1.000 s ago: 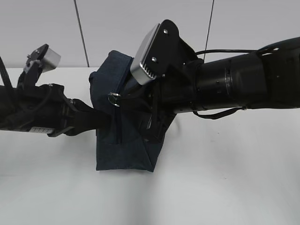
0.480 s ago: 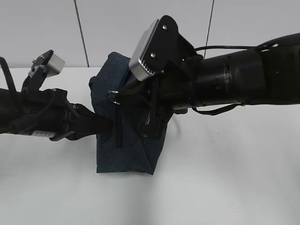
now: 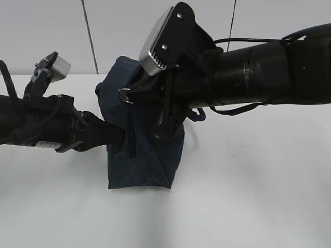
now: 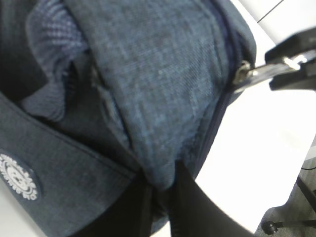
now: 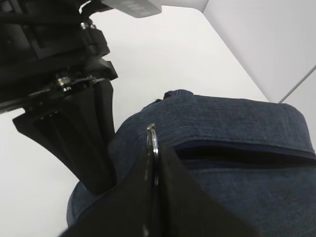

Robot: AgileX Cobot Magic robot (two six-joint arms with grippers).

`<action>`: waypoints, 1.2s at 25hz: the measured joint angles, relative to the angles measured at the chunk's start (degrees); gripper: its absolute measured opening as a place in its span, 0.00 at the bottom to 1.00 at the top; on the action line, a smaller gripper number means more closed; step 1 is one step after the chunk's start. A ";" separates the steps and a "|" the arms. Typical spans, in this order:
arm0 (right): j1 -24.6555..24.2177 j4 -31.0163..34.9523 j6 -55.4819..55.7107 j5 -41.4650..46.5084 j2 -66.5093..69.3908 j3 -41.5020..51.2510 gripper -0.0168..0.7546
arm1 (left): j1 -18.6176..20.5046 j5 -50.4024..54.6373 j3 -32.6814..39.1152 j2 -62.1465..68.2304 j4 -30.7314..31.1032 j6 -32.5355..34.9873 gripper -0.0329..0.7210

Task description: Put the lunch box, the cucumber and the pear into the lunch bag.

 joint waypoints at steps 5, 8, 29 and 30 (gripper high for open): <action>0.00 0.12 0.74 -0.88 -2.34 -0.27 0.02 | 0.00 0.63 -0.04 0.05 0.74 0.00 0.06; 0.00 0.02 0.86 -1.05 -3.04 -0.27 0.02 | 0.00 1.21 -0.04 0.05 0.62 0.00 0.06; 0.00 -0.52 15.85 -1.55 -3.24 -0.72 0.02 | -0.05 -0.55 0.05 0.05 2.15 0.00 0.06; 0.00 -1.61 18.25 -1.08 -3.80 -1.00 0.02 | -0.05 -0.62 0.06 0.20 2.37 0.00 0.06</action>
